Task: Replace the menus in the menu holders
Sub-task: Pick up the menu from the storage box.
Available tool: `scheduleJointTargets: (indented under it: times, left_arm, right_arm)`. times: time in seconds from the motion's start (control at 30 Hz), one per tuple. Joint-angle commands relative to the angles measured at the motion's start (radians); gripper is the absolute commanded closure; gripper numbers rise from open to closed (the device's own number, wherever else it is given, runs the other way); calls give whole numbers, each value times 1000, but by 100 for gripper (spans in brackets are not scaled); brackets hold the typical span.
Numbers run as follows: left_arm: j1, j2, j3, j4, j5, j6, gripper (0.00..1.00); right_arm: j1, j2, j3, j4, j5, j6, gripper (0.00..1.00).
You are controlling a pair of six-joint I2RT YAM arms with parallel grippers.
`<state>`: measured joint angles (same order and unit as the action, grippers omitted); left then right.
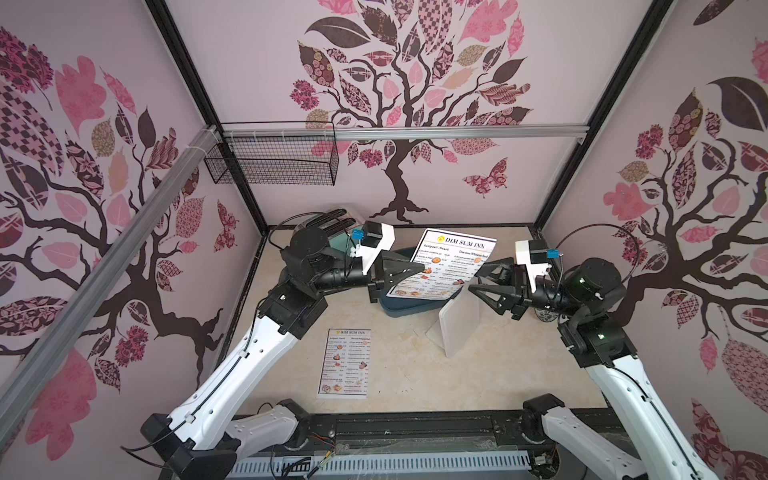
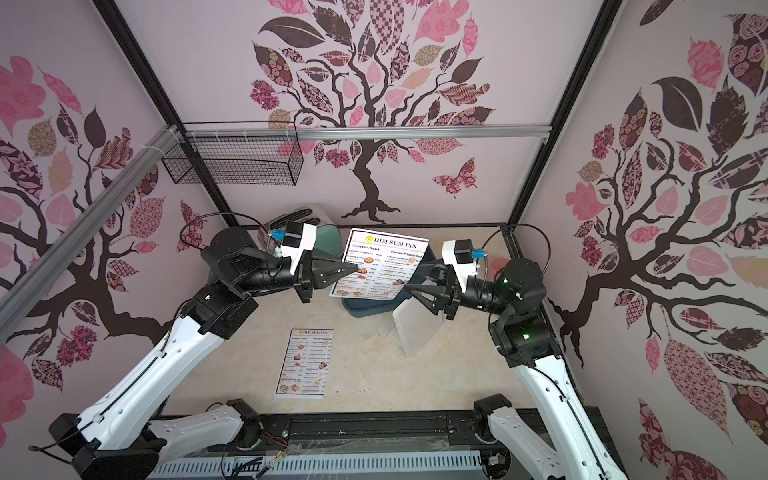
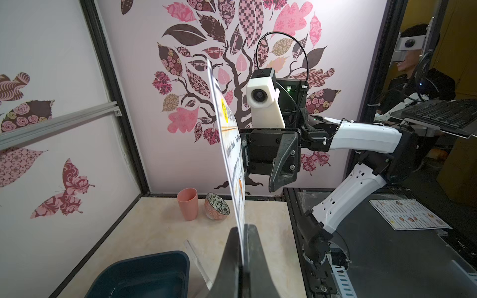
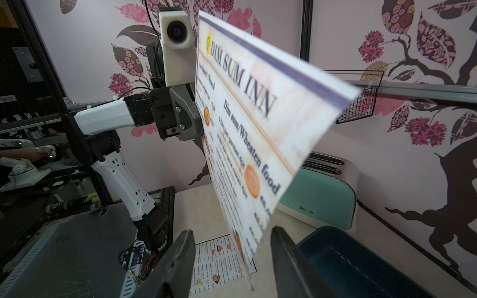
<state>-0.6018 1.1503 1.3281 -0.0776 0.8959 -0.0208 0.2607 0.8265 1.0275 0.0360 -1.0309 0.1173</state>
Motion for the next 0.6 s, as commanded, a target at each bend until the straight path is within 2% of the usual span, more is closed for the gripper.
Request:
scheduleJointTargets:
  times: [0.0,0.37,0.57]
  left_arm:
    - [0,7,2,33,25,-33,100]
    - [-10,17,-15,62,16,-64,100]
    - [-12,20,-15,52,1,-65,100]
  right_arm:
    - [3,3,35,72,-48,37,53]
    - [5,19,44,120,-71,58,81]
    - [5,26,39,144,-76,72,92]
